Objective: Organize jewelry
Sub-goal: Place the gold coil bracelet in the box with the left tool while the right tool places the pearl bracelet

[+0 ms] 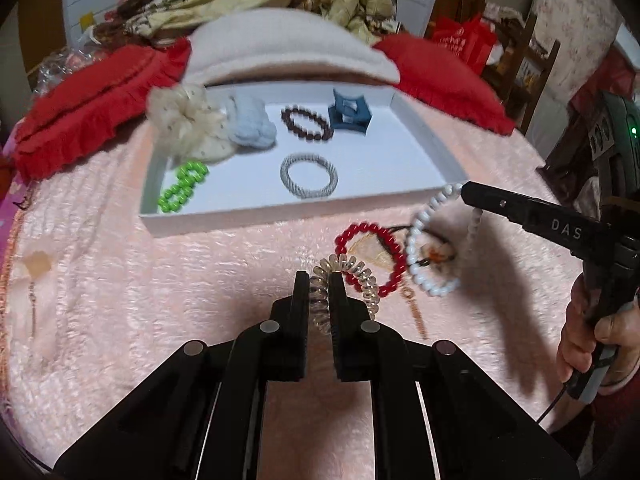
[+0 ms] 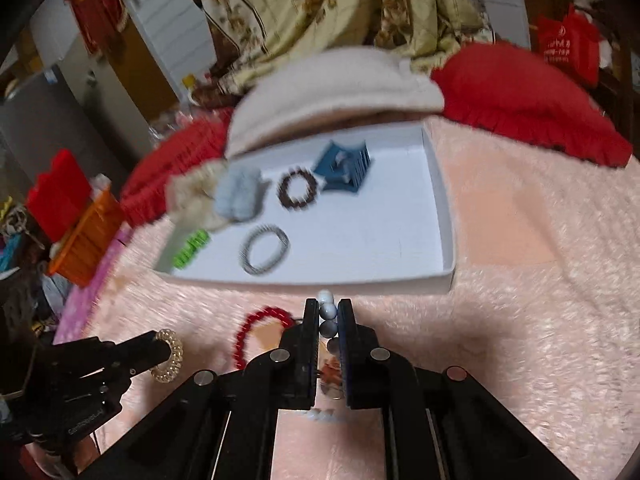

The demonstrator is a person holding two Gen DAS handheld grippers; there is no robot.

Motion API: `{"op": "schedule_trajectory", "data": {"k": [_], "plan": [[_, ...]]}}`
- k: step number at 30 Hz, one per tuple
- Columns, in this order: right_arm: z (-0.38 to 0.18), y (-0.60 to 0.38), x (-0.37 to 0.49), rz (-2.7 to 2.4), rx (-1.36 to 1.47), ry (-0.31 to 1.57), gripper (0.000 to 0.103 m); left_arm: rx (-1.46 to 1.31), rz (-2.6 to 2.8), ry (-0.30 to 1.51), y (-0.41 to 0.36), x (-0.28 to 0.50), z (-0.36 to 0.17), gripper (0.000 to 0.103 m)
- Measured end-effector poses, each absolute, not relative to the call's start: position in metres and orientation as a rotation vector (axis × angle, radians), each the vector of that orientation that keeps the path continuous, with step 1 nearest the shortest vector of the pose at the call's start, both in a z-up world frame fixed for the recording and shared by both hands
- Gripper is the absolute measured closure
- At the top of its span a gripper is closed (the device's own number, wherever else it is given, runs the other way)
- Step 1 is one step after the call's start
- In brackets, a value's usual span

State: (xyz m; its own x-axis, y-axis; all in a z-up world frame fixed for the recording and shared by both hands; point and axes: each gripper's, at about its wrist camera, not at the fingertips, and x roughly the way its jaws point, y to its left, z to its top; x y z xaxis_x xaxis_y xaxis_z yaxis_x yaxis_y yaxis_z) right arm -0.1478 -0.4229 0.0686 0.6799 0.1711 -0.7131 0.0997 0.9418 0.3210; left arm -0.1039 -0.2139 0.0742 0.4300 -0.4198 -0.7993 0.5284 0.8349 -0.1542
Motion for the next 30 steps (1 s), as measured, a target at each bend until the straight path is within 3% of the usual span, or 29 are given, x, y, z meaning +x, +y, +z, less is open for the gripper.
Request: {"op": "schedule_trajectory", "data": {"k": [13,19,30], "plan": [[0.152,-0.424,-0.164,0.025,0.299,0.679,0.094,0.052,-0.564,0.854,-0.190,-0.098,0.146,0.095],[0.170,-0.426,-0.148,0.009,0.275,0.656,0.094,0.072,-0.519,0.879,-0.193,-0.070,0.137,0.095],[0.148,-0.406,-0.100,0.006,0.252,0.711,0.094,0.084,-0.449,0.943,-0.206,-0.023,0.109,0.095]]}}
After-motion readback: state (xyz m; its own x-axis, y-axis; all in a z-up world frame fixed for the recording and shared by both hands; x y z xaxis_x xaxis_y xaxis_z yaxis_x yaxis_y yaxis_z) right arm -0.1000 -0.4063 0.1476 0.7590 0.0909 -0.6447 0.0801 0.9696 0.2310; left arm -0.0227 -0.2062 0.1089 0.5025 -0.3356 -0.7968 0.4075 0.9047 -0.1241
